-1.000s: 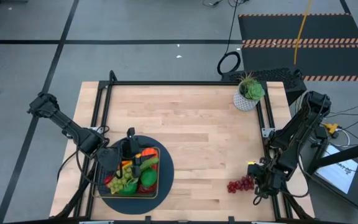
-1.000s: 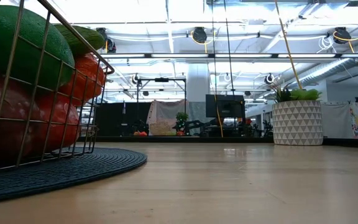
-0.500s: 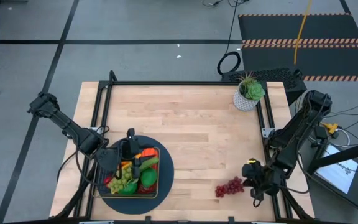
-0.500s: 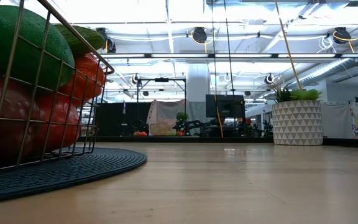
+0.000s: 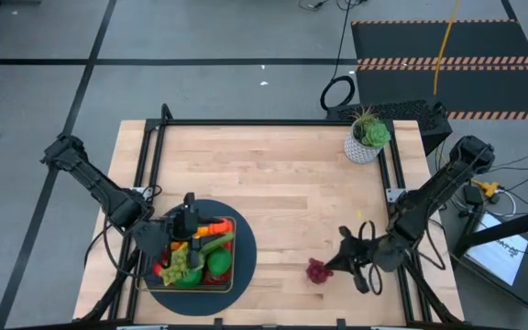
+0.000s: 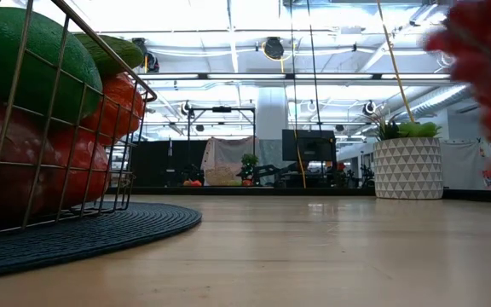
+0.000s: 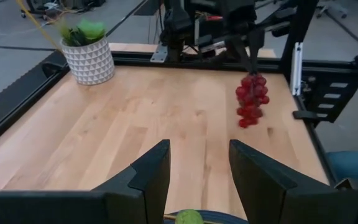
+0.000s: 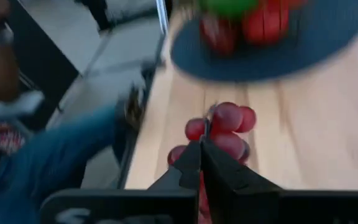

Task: Build produce basket
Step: Put the red grapes into the gold wire basket

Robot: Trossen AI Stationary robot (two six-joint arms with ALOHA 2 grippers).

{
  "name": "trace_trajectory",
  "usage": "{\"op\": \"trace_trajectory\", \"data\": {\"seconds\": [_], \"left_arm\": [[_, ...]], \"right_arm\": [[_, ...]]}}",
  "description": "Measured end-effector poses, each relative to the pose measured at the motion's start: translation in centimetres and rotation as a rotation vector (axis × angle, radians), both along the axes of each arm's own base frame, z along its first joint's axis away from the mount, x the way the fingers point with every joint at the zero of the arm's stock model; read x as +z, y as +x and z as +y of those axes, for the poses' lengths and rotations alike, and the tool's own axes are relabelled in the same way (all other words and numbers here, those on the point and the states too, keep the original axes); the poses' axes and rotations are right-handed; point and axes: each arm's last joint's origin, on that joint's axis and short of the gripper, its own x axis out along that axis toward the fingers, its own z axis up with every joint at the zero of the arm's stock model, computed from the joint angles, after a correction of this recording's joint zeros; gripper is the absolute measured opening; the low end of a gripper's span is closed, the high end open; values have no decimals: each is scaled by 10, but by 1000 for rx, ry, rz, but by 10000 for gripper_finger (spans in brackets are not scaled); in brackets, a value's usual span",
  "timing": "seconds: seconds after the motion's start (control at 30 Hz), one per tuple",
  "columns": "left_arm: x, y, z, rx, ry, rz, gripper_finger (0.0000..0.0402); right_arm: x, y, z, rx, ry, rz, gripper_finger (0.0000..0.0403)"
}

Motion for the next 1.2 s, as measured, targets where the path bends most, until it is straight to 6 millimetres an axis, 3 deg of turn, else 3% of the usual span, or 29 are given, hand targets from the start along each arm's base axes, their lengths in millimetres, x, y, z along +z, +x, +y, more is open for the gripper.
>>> {"op": "trace_trajectory", "data": {"seconds": [0.27,0.57,0.87,1.2], "left_arm": [[9,-17,-2,-43,-11,-19,166],[7,-20,-4,-34,-9,-13,166],[7,-20,-4,-25,-23,-12,166],[7,-20,-4,-25,-22,-12,166]], "right_arm": [[31,26,-14,-4,-99,-354,0],[62,38,-31,-59,-328,-707,0],[64,44,-40,65,-781,-838,0],[64,49,-50,73,-1075,-857,0]]}}
